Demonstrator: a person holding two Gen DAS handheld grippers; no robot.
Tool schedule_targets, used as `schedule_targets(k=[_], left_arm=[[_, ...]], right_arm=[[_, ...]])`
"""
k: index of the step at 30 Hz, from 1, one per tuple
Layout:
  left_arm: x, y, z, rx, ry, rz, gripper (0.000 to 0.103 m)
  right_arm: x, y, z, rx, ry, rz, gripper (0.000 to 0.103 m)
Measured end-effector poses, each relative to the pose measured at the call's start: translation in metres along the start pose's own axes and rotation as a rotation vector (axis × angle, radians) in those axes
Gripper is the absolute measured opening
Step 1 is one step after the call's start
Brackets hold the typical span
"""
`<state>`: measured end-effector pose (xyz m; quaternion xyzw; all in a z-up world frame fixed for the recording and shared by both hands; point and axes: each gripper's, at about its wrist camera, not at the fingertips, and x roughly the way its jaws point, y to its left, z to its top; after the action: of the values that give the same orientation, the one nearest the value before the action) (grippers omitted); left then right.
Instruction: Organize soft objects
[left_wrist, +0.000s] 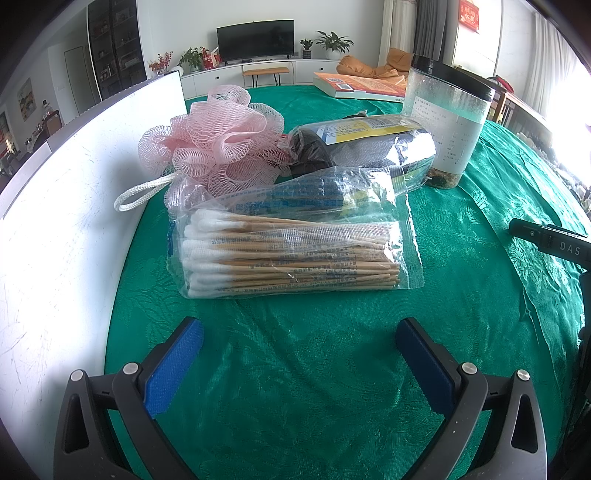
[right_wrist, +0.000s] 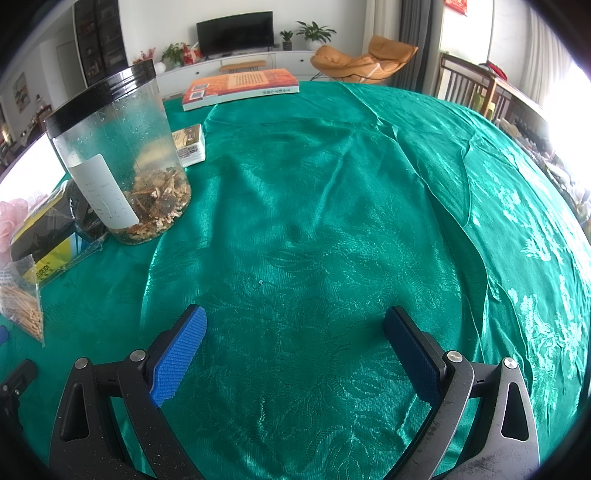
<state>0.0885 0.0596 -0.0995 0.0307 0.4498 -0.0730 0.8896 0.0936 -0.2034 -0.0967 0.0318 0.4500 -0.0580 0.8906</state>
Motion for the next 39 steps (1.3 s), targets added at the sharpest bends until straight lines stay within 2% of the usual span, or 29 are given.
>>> schedule_targets(k=[10,12,14,17,20,24,26,28,31,34,35,36,37,39], left_arm=[[0.003,-0.003,0.002,0.003,0.004,-0.001,0.103],[0.004,-0.003,0.005,0.011,0.037,-0.010,0.103],[-0.002,-0.002,0.006,0.008,0.089,-0.054,0.103],[-0.027,0.006,0.012,-0.020,0.072,-0.135,0.103],[-0.049,0.015,0.033,-0.029,0.038,-0.167,0.103],[-0.051,0.013,0.081,-0.004,0.030,-0.178,0.103],[-0.042,0.003,0.106,0.050,0.058,-0.186,0.103],[-0.029,-0.017,0.126,0.155,0.066,-0.174,0.103],[0.006,-0.049,0.148,0.337,0.101,-0.102,0.103],[0.050,-0.072,0.158,0.440,0.197,-0.024,0.102],[0.061,-0.077,0.159,0.455,0.229,-0.016,0.095],[0.069,-0.079,0.158,0.455,0.273,-0.048,0.074],[0.074,-0.080,0.158,0.442,0.310,-0.071,0.072],[0.068,-0.077,0.159,0.422,0.297,-0.081,0.063]], right_arm=[[0.000,0.000,0.000,0.000,0.000,0.000,0.098],[0.000,0.001,0.001,0.000,0.000,0.001,0.098],[0.000,0.001,0.001,0.000,0.000,0.001,0.098],[0.000,0.001,0.001,0.000,0.000,0.001,0.098],[0.000,0.001,0.001,0.000,0.000,0.001,0.098],[0.000,0.001,0.001,0.000,0.000,0.001,0.098],[0.000,0.001,0.001,0.000,0.000,0.001,0.098],[0.000,0.001,0.001,0.000,0.000,0.001,0.098],[0.000,0.001,0.001,0.000,0.000,0.001,0.098],[0.000,0.001,0.001,0.000,0.000,0.001,0.098],[0.000,0.001,0.001,0.000,0.000,0.001,0.098],[0.000,0.000,0.001,0.000,0.000,0.001,0.098],[0.000,0.000,0.001,0.000,0.000,0.001,0.098],[0.000,0.001,0.001,0.000,0.000,0.001,0.098]])
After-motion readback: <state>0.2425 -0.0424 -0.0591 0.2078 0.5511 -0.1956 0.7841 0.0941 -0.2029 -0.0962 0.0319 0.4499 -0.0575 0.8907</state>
